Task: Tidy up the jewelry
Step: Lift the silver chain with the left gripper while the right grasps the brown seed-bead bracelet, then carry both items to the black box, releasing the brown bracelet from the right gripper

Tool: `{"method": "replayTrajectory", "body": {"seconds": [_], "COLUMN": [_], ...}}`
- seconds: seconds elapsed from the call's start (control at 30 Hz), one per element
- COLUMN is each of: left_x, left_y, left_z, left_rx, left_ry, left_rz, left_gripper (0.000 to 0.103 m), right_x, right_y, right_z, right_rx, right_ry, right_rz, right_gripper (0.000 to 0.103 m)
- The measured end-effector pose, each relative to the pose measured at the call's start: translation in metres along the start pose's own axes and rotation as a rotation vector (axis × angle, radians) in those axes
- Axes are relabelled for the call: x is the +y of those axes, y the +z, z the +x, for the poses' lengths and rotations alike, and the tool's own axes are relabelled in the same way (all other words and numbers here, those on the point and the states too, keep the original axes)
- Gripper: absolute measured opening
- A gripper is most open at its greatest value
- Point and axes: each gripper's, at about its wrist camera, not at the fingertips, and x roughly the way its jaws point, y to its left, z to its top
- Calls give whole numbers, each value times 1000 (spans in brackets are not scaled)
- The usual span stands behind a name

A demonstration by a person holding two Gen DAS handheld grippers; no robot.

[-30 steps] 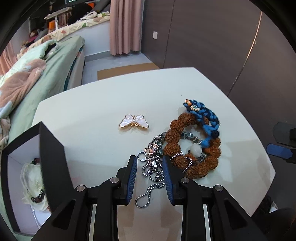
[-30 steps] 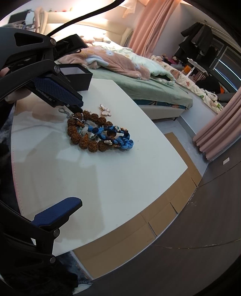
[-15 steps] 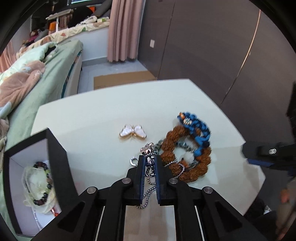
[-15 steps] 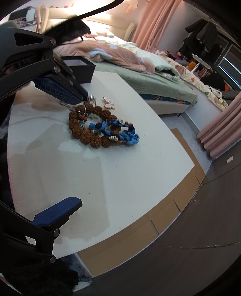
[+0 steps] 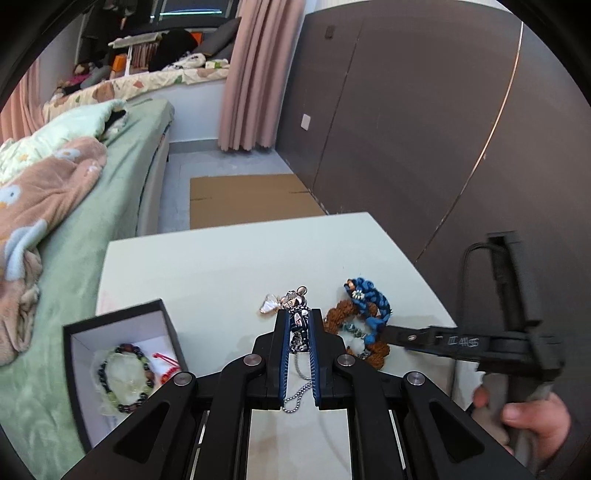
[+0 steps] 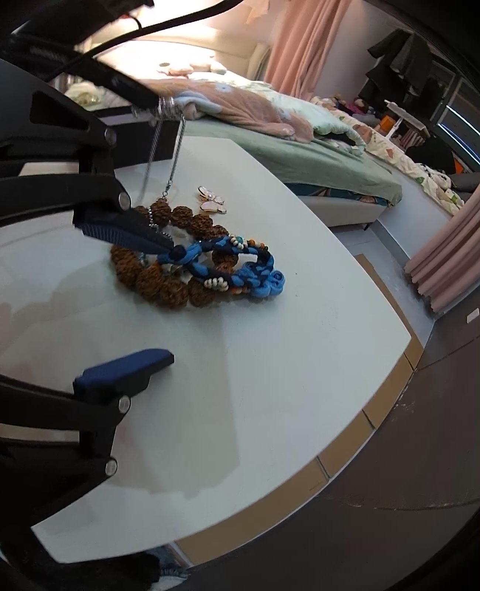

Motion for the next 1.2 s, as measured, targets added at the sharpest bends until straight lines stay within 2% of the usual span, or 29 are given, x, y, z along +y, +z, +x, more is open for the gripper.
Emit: {"method": "replayTrajectory", "body": {"seconds": [0.17, 0.3, 0.4, 0.43, 0.5, 0.63, 0.67, 0.9, 1.03, 1.2], "left_x": [2, 1, 3, 3, 5, 10, 11, 13, 17, 24], "left_y": [9, 13, 15, 16, 17, 24, 26, 33, 36, 44], "left_z": [-22, -37, -47, -51, -59, -76, -80, -114, -131, -150], "left_rx": [-33, -54, -70, -75, -85, -120, -128, -184, -208, -241], "left_ry": [-1, 4, 9, 10, 9, 8, 8, 7, 10, 10], "left_rz": [3, 9, 12, 10, 2, -17, -21, -13, -15, -14], "left_gripper": [10, 10, 10, 10, 10, 10, 10, 10, 9, 8], "right_x": [17, 29, 32, 33, 33, 22, 19, 14, 23, 41], "right_y": [2, -1, -5, -7, -10, -13, -15, -20, -24, -34], "right_z": [10, 13, 14, 14, 14, 10, 7, -27, -39, -44], "right_rx": [-13, -19, 10, 17, 22, 38, 30, -54, -73, -94], "right_ry": [-80, -142, -128, -119, -124, -15, 11, 225, 299, 346], "right_rz": [-71, -123, -136, -141, -154, -89, -74, 8, 13, -2], "right_gripper": [43, 43, 42, 40, 26, 25, 20, 20, 20, 20]}}
